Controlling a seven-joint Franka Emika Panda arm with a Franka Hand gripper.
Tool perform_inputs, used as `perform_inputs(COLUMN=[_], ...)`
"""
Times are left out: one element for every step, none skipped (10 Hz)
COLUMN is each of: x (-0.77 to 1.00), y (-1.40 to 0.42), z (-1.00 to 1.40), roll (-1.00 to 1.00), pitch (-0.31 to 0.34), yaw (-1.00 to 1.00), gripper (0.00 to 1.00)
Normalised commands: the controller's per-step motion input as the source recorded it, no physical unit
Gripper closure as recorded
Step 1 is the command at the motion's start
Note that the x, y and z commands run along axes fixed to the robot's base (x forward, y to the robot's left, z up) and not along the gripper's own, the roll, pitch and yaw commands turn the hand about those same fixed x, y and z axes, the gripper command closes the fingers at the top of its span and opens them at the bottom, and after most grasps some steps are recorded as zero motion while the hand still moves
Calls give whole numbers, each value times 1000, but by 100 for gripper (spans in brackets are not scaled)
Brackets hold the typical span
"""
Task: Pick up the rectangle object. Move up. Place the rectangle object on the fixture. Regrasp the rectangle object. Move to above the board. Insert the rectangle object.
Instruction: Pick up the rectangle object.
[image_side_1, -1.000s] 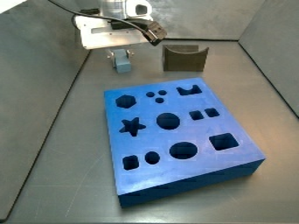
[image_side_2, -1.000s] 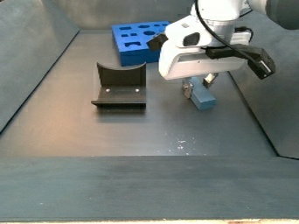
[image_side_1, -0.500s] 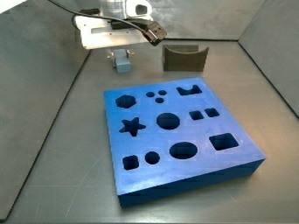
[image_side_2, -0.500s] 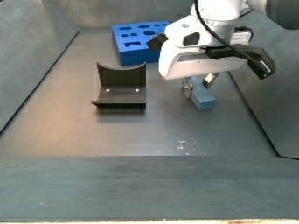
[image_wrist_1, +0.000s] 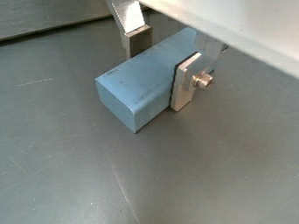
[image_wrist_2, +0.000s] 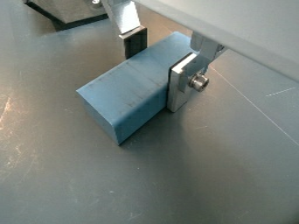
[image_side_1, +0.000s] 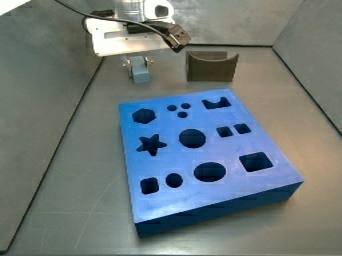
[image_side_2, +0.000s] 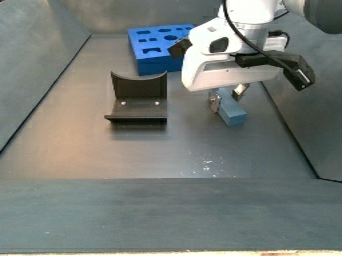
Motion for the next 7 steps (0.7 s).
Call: perform_inputs(x=[0, 0, 0, 0, 0, 0, 0], y=[0, 0, 0, 0, 0, 0, -3], z=[-66, -26, 0, -20, -9, 0, 0], roll=[-66, -34, -26, -40, -17, 0, -51], pitch=[0, 0, 0, 0, 0, 29, 0], yaw=[0, 0, 0, 0, 0, 0, 0], gripper=[100, 100, 100, 100, 100, 100, 100])
